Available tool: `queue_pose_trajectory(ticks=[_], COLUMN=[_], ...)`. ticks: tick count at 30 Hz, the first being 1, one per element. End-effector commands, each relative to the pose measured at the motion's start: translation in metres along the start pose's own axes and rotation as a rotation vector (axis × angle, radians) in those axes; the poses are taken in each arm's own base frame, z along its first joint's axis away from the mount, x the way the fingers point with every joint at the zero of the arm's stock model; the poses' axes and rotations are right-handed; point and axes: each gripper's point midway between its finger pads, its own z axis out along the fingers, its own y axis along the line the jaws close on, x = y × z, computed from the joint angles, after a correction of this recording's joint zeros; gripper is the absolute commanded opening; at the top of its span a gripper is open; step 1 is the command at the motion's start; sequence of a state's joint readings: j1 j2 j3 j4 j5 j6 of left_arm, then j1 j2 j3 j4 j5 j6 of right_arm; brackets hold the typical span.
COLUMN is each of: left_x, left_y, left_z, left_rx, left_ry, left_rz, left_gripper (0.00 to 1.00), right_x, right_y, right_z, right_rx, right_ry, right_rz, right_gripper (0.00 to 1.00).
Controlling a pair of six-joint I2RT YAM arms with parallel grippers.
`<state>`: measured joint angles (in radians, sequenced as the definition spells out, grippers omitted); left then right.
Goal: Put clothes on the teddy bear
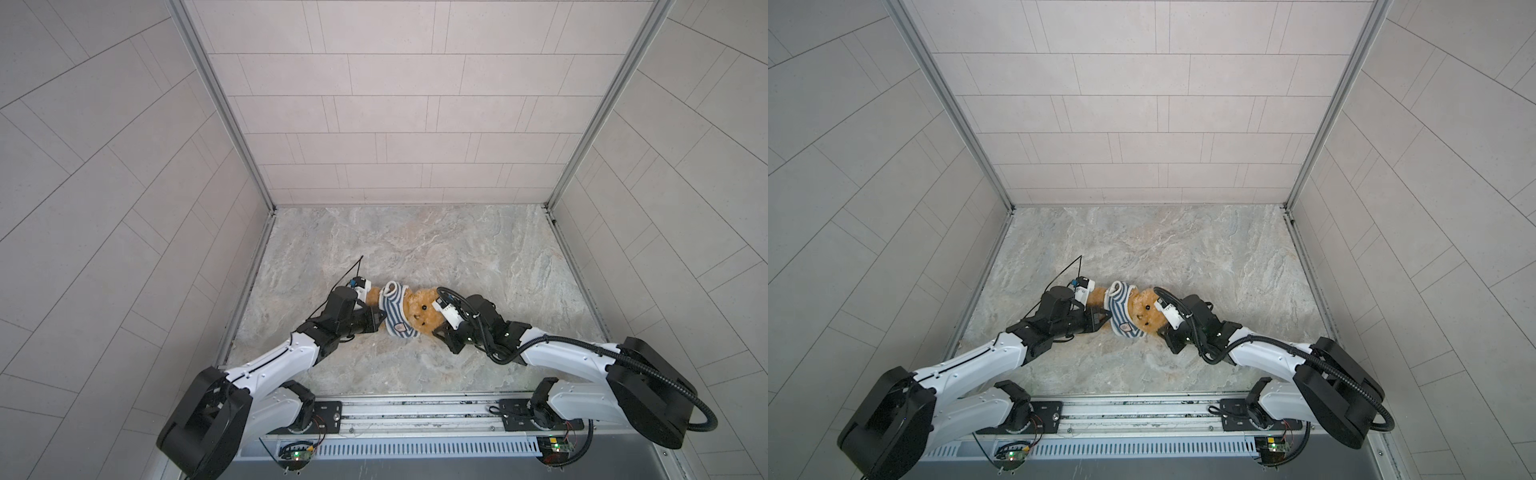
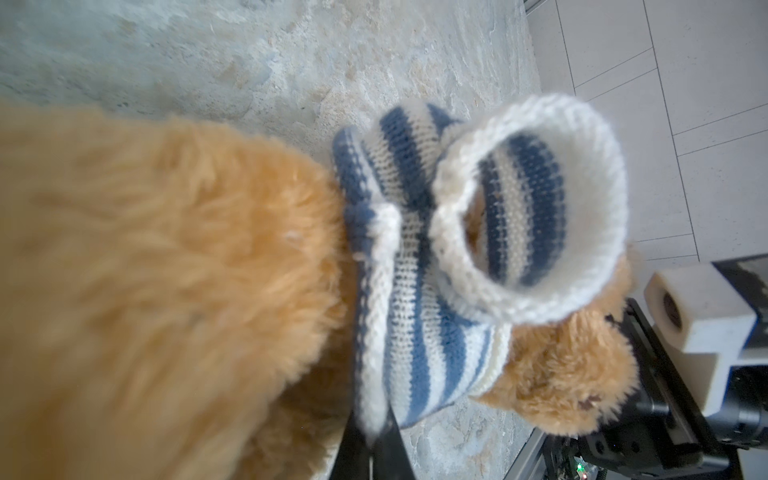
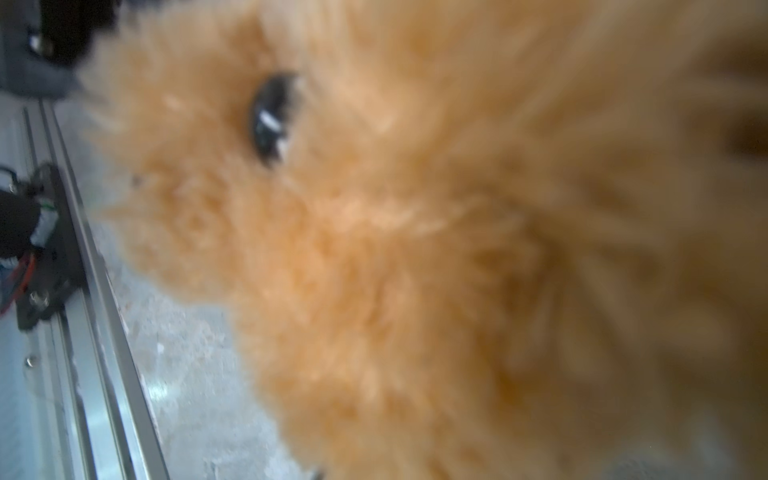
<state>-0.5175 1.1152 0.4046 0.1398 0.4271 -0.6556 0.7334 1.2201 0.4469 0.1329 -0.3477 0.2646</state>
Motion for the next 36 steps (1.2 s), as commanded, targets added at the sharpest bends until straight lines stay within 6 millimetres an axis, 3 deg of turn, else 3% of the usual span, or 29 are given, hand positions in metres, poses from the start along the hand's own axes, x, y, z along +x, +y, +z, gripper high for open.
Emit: queue_pose_trajectory(ticks=[1,4,6,12,14,17,20,27,36], left_x=[-0.019,-0.024,-0.029,-0.031,-0.023,-0.006,0.001,0.006,-0.001], left_y=[-0.012,-0.013,-0.017,-0.027,-0.036,-0.048,-0.048,-0.042,-0.057], left_z=[-0.007,-0.012,-0.016,-0.037,-0.038,-0.032,-0.025,-0.002,0.012], left_rx=[0.009,-0.009,-0.007,-0.007,0.016,0.065,0.105,0.141,0.216], left_ry=[-0.05,-0.067,-0.083,-0.152,-0.151,-0.133,-0.145,-0.143,-0.153], left_rz=[0.033,0.058,0.077,0.131,0.145,0.138,0.103,0.084,0.102], left_gripper=[0.0,0.02,0.13,0.42,0.46,0.47,0.42,0.38,0.37], right_x=[-0.038,-0.061,-0.077,-0.093,-0.096,-0.097,-0.098,-0.1,-0.102], right_y=[0.001,0.022,0.033,0.032,0.034,0.034,0.034,0.037,0.044], right_z=[-0.021,-0.041,-0.054,-0.066,-0.064,-0.061,-0.06,-0.064,-0.069], right_rx=[0.079,-0.002,-0.057,-0.065,-0.081,-0.082,-0.08,-0.098,-0.111], right_ry=[-0.126,-0.238,-0.298,-0.338,-0.331,-0.325,-0.322,-0.334,-0.324], right_rz=[-0.001,0.052,0.12,0.349,0.384,0.401,0.404,0.403,0.383], right_gripper=[0.0,0.0,0.0,0.0,0.0,0.0,0.0,0.0,0.0])
